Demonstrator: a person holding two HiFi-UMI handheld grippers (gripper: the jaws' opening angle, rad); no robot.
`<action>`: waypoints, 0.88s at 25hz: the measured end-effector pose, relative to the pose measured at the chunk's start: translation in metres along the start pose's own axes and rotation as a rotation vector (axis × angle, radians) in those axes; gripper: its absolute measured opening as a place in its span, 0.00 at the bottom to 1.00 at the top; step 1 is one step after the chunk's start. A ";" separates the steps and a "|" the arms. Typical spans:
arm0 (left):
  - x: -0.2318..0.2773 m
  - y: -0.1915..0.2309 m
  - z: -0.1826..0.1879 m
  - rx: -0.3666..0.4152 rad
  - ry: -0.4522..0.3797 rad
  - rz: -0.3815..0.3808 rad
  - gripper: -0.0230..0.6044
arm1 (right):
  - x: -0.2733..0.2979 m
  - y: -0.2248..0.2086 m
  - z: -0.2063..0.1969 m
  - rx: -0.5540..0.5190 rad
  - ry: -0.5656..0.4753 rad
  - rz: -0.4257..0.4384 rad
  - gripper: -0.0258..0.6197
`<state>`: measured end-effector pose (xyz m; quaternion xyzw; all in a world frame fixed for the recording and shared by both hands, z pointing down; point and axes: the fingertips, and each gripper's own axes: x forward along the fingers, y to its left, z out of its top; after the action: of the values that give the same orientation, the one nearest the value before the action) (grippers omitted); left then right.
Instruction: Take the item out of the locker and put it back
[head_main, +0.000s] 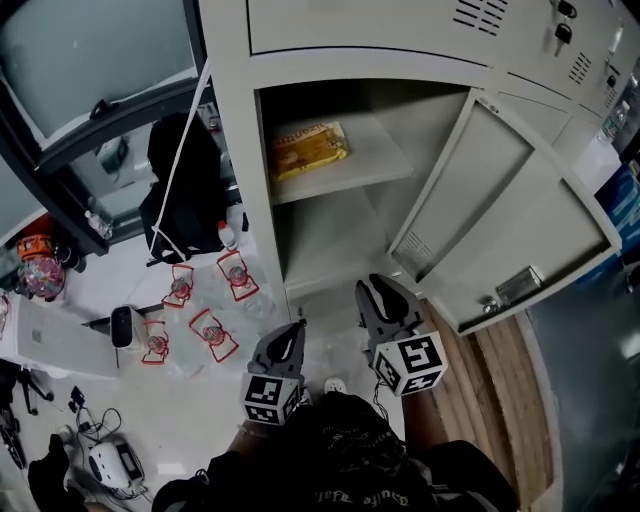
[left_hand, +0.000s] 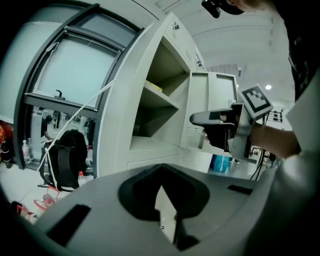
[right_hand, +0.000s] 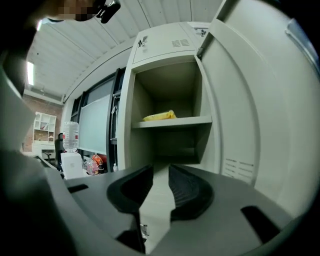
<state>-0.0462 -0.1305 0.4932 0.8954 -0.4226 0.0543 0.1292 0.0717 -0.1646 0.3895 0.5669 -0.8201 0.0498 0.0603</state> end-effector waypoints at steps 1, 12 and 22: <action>0.002 -0.002 0.004 0.002 -0.005 -0.005 0.05 | 0.002 -0.001 0.008 -0.014 -0.005 0.010 0.20; 0.012 0.003 0.011 -0.006 -0.019 0.024 0.05 | 0.029 -0.023 0.102 -0.015 -0.176 0.027 0.21; 0.010 0.014 0.011 -0.010 -0.025 0.073 0.05 | 0.064 -0.039 0.153 -0.052 -0.221 0.030 0.23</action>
<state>-0.0505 -0.1494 0.4876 0.8793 -0.4570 0.0457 0.1262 0.0792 -0.2608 0.2485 0.5548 -0.8311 -0.0333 -0.0168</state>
